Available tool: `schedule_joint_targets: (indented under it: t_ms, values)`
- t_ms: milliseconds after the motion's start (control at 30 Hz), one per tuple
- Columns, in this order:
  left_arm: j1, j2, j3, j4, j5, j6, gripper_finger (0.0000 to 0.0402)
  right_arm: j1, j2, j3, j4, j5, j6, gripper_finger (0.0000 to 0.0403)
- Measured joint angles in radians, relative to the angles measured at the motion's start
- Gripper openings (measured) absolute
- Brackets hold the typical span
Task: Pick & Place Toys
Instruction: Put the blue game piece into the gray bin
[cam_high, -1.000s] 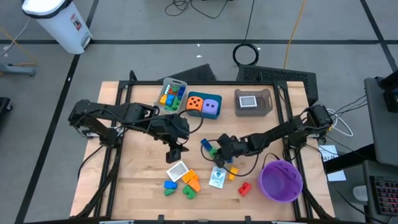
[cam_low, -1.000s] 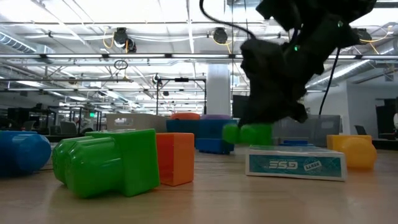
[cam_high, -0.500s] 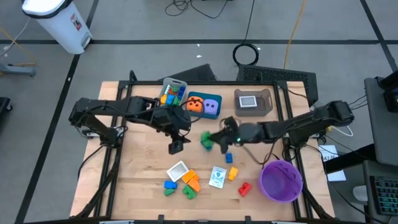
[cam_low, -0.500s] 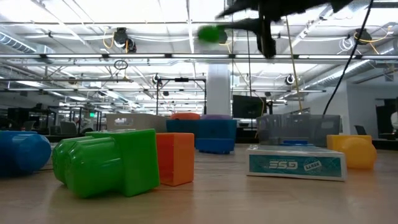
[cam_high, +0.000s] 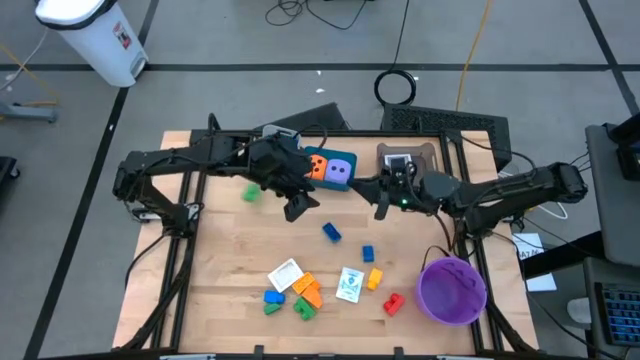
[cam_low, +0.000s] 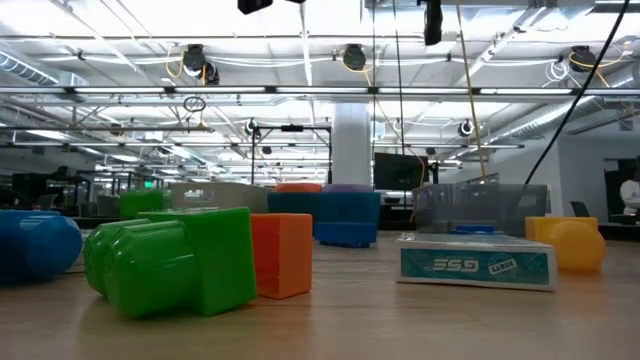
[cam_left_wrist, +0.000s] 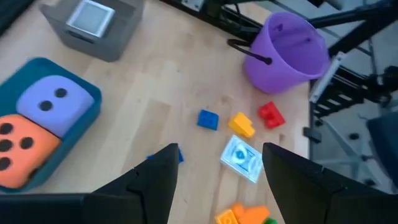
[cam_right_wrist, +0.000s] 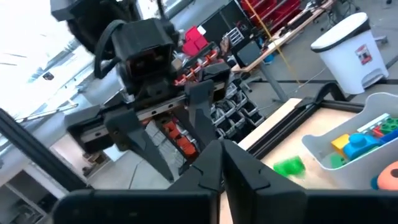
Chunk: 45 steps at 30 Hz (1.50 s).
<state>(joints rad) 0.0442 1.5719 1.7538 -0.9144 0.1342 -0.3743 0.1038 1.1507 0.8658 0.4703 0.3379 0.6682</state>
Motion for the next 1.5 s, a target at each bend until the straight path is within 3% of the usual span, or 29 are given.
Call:
schedule_joint_targets:
  t_ms: [367,600,733,833,1067,1233,1500]
  values:
    - [-0.022,0.0,0.0,-0.002,0.022,0.009,0.0241,0.001,0.008,0.0,0.007,-0.028,-0.009,0.004]
    - [-0.068,-0.015,0.0,0.174,0.012,0.004,0.0241,-0.016,0.008,0.0,0.103,-0.029,-0.078,0.0043]
    - [-0.106,-0.038,0.0,0.278,-0.036,0.006,0.0241,-0.017,0.009,0.017,0.138,-0.11,-0.122,0.0043]
    - [-0.127,-0.038,0.0,0.398,-0.053,0.018,0.0241,0.005,0.009,0.107,0.005,-0.127,-0.177,0.0038]
    - [-0.15,-0.046,-0.054,0.557,-0.114,0.065,0.0241,0.057,0.073,0.438,-0.564,-0.075,-0.31,0.0016]
    - [-0.133,-0.153,-0.235,0.657,-0.111,0.028,0.0241,0.097,0.156,0.558,-0.657,-0.078,-0.342,0.0007]
    - [-0.114,-0.411,-0.584,0.783,-0.173,-0.045,0.0241,0.115,0.333,0.567,-0.828,-0.08,-0.291,0.0006]
